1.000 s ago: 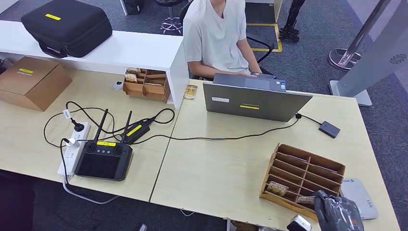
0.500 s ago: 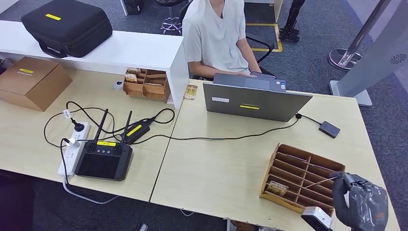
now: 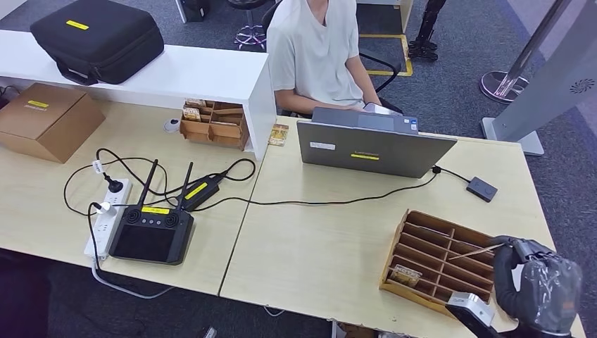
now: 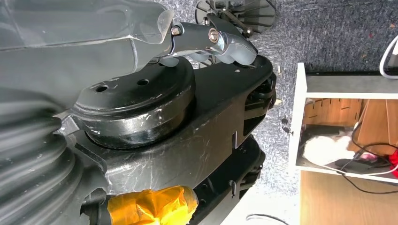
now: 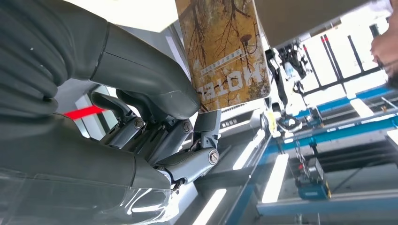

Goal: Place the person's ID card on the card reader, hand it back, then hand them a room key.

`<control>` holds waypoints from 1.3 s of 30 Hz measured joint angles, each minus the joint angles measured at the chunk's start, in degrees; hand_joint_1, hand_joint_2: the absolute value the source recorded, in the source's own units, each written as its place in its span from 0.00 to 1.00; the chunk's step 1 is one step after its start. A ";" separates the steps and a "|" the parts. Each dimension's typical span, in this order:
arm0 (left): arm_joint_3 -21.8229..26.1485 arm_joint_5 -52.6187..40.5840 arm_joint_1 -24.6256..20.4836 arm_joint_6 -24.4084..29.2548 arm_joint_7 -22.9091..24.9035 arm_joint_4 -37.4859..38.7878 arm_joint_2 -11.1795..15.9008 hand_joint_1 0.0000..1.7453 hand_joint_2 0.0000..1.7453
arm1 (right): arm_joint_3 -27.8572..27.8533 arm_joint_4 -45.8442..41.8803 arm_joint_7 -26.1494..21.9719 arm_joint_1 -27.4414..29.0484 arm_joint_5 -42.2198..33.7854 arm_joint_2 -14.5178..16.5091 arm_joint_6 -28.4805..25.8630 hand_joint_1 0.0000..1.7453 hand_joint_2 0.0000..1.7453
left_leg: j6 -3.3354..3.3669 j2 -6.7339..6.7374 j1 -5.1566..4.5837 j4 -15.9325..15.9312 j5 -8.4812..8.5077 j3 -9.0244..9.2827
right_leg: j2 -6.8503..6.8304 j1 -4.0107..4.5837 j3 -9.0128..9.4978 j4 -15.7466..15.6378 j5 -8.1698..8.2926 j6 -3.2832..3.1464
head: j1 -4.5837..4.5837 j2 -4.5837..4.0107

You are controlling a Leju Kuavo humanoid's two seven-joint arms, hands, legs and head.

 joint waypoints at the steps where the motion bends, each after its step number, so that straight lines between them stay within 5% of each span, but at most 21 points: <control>1: -0.04 -0.15 -0.03 0.01 0.03 0.00 0.00 0.00 1.00 | 0.00 0.09 0.03 -0.85 0.10 0.03 0.12 1.00 1.00 | 0.00 0.01 0.00 0.00 0.01 0.01 | 0.01 0.00 0.00 0.01 0.01 -0.01 | 0.00 0.00; 17: -1.48 -2.44 -0.74 -0.02 1.48 -0.02 0.13 0.00 1.00 | 1.15 11.75 5.78 -27.46 5.61 -1.49 5.66 1.00 1.00 | -0.01 -0.03 -0.04 0.03 0.21 0.02 | -0.01 -0.03 -0.01 0.10 0.14 0.00 | -0.01 0.00; 32: -2.72 -3.60 -1.08 -0.22 2.09 -0.02 0.17 0.00 1.00 | 6.30 25.21 10.41 -41.79 8.82 -2.04 8.98 1.00 1.00 | -0.02 -0.05 -0.05 0.02 0.22 -0.01 | -0.02 -0.04 -0.02 0.11 0.14 0.00 | -0.01 0.00; 39: -2.98 -4.26 -1.44 -0.52 2.99 -0.02 0.19 0.00 1.00 | 11.05 37.77 14.21 -52.88 11.47 -1.19 11.26 1.00 1.00 | -0.03 -0.11 -0.06 0.03 0.25 -0.01 | -0.05 -0.04 -0.03 0.15 0.15 -0.01 | -0.01 0.00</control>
